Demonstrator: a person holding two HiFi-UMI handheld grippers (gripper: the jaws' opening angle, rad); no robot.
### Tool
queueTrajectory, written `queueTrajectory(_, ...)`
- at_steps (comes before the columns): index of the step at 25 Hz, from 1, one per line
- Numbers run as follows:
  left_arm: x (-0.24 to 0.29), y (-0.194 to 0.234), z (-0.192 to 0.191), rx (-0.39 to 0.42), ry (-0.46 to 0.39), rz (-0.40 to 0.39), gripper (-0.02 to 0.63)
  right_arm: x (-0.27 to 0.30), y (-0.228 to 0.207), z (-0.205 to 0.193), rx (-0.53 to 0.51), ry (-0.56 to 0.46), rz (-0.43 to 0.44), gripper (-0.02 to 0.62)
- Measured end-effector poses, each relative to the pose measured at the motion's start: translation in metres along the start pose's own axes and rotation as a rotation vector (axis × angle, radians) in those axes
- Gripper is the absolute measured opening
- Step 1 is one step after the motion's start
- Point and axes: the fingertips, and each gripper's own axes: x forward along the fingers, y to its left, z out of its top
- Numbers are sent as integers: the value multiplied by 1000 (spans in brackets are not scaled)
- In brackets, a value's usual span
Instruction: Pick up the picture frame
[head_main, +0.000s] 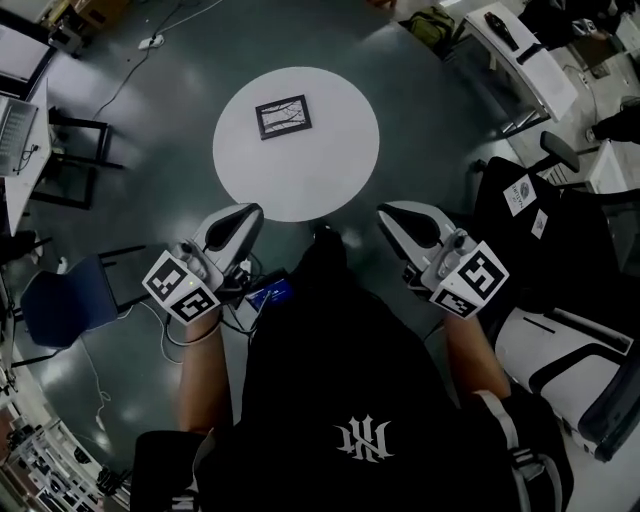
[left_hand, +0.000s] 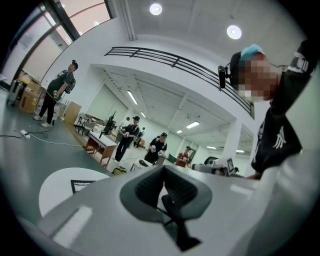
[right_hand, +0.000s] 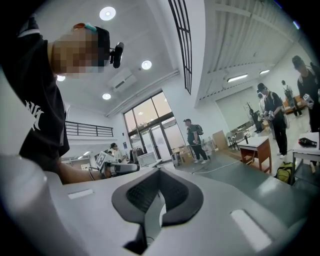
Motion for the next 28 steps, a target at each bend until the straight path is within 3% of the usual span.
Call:
queueTrajectory(16,59,159,65,-67,-48,73,3,149,-112,49,-14,94,43,2)
queueTrajectory(28,68,242,69,-104,-56,211,3,222,-169,47,-40,210,34,2)
